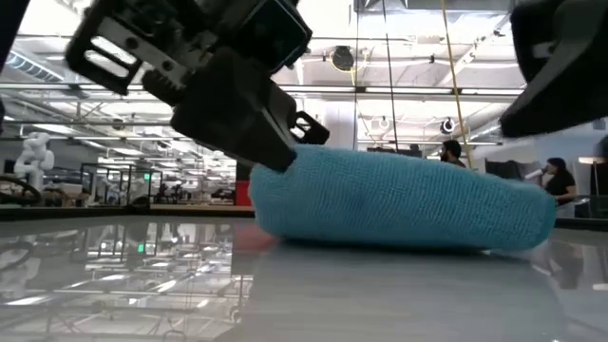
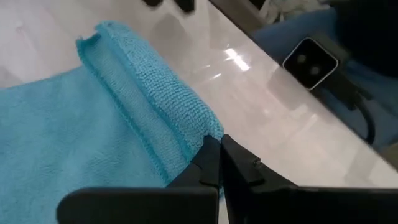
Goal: Roll towel into tight, uniform cylinder
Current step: Roll the blue towel
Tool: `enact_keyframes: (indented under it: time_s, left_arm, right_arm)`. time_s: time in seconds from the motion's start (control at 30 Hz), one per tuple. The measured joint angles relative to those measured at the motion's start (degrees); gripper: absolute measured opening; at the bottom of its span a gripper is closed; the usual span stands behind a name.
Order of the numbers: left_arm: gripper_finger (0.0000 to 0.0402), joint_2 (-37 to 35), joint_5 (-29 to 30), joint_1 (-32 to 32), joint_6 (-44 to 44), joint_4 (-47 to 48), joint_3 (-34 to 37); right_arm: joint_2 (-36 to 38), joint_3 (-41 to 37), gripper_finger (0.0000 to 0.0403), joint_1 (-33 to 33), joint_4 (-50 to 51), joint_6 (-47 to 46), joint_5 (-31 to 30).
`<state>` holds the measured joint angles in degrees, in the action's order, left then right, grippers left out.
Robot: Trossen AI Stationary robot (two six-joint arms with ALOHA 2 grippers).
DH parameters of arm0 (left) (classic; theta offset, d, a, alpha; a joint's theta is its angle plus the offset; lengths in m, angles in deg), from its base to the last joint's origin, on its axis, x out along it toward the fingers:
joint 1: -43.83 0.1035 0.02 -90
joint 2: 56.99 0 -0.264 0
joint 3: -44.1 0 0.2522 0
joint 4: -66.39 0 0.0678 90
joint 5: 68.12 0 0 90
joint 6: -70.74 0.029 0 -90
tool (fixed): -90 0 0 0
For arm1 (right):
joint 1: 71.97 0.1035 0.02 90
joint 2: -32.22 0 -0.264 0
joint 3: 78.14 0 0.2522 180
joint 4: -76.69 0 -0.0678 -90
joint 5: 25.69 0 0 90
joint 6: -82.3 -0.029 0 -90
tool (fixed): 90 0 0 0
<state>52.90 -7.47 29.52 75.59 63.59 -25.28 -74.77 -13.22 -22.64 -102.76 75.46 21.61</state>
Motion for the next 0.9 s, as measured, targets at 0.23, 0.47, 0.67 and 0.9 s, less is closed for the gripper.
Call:
enact_keyframes:
  time_s: [0.23,0.47,0.67,0.9]
  left_arm:
    - [0.0002,-0.03,-2.2,1.3,-3.06,-0.82,0.0]
    - [0.0002,-0.1,-2.35,1.27,-3.32,-0.92,0.0]
    - [0.0002,-0.13,-2.35,1.27,-4.16,-1.05,-0.04]
    - [0.0002,-0.13,-2.35,0.85,-4.63,-1.07,0.1]
  right_arm:
    - [-1.84,0.0,0.0178,-0.79,5.4,2.51,-5.29]
    - [-3.27,0.06,0.0163,-2.16,6.51,1.03,-2.58]
    - [-4.99,0.17,0.0152,-3.4,6.14,-1.53,-2.59]
    - [-5.85,0.13,0.0056,-7.34,5.56,-6.21,4.56]
